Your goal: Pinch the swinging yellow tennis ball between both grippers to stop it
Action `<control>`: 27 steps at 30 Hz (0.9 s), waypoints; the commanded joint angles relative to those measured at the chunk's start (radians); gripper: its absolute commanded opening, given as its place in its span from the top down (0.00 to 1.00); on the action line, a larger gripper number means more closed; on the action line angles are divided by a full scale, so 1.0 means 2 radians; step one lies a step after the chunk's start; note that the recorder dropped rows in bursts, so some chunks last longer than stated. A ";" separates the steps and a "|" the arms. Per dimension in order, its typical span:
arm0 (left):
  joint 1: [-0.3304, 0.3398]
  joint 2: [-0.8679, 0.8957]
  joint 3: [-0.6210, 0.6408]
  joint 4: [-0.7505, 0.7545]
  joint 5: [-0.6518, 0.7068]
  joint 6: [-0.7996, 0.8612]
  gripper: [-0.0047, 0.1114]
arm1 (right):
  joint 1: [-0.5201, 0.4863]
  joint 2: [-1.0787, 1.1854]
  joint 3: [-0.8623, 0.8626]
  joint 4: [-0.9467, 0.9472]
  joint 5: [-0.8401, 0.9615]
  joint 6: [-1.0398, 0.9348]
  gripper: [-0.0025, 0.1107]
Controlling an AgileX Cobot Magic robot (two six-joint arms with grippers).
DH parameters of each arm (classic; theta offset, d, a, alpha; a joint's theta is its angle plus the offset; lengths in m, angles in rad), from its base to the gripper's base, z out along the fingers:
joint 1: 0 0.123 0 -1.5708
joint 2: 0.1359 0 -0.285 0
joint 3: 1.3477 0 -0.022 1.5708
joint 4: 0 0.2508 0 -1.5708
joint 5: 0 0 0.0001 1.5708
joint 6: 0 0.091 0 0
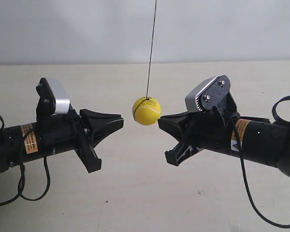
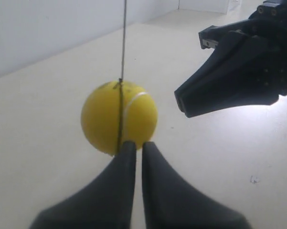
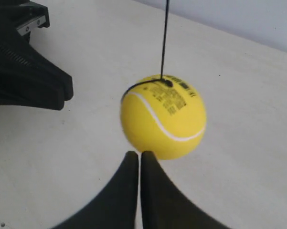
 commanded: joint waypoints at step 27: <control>-0.003 0.002 -0.008 0.006 0.010 -0.012 0.92 | 0.001 0.001 -0.005 0.000 0.022 -0.013 0.98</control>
